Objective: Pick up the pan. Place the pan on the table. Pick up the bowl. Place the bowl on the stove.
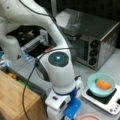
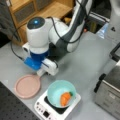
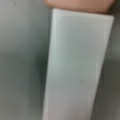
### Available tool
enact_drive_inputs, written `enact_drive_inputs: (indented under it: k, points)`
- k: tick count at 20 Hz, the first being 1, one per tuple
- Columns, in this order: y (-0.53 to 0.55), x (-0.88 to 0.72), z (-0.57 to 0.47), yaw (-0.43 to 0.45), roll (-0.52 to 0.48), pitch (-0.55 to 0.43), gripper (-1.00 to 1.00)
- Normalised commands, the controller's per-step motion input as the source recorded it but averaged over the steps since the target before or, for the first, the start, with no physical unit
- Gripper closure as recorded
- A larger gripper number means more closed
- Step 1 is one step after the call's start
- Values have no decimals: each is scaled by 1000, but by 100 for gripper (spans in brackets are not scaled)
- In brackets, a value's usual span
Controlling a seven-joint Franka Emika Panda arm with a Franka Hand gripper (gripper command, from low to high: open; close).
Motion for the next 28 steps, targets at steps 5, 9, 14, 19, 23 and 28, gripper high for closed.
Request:
enact_drive_inputs:
  k: [5,9,14,19,23,28]
  points:
    - [-4,41,223,129,-95,134,-100]
    - [31,115,330,117,-99,176,-100]
    - [84,119,398,78,-83,216,-100]
    - [116,101,286,62,-58,195,-100]
    - [128,9,289,11,-52,183,-100]
    - [128,-48,245,-21,-42,126,-100]
